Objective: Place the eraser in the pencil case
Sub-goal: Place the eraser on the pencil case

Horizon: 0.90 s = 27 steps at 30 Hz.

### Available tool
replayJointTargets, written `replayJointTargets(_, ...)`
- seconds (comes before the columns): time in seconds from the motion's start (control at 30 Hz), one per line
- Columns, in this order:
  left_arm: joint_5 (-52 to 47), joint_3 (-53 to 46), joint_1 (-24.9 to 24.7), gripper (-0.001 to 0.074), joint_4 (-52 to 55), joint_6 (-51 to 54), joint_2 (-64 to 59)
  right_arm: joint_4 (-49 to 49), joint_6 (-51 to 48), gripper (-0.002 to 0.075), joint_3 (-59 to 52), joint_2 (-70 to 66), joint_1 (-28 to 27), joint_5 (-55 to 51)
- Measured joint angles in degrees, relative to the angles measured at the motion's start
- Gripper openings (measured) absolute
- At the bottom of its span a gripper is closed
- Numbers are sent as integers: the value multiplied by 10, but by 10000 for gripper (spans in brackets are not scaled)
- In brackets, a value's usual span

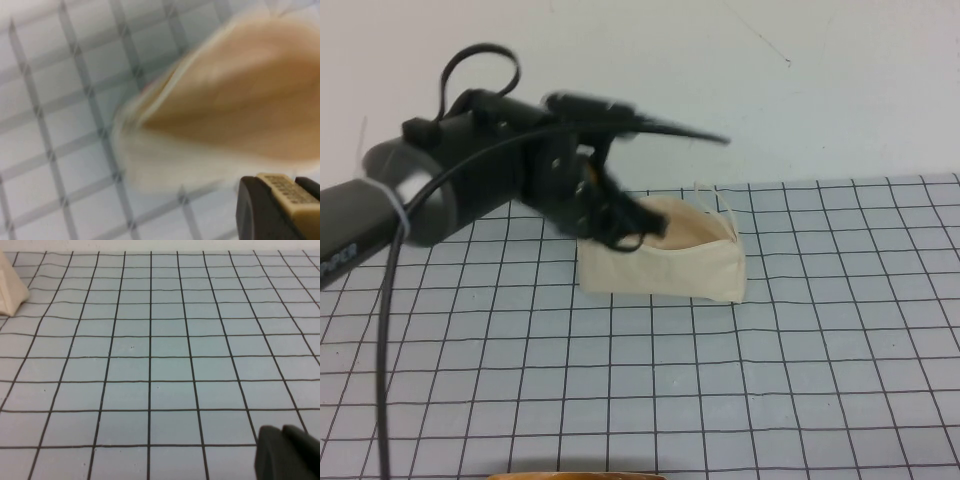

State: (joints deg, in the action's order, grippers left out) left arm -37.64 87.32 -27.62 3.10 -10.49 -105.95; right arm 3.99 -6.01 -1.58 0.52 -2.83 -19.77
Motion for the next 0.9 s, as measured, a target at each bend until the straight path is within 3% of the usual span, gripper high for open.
replayJointTargets(0.17,94,41,-10,94,-2,2,-27,0,0,-1,0,0,0,0)
replayJointTargets(0.4,124,42,-10,120,-2,2,-77,0,0,-1,0,0,0,0)
replayJointTargets(0.5,138,42,-10,249,-2,2,-90,0,0,-1,0,0,0,0)
replayJointTargets(0.6,148,45,-10,430,-2,2,-94,0,0,-1,0,0,0,0)
replayJointTargets(0.7,138,59,-10,511,-2,2,-93,0,0,-1,0,0,0,0)
replayJointTargets(0.8,78,82,-10,485,0,5,-77,0,0,-1,0,0,0,0)
replayJointTargets(0.9,5,88,-10,332,9,27,-43,0,0,-1,0,0,0,0)
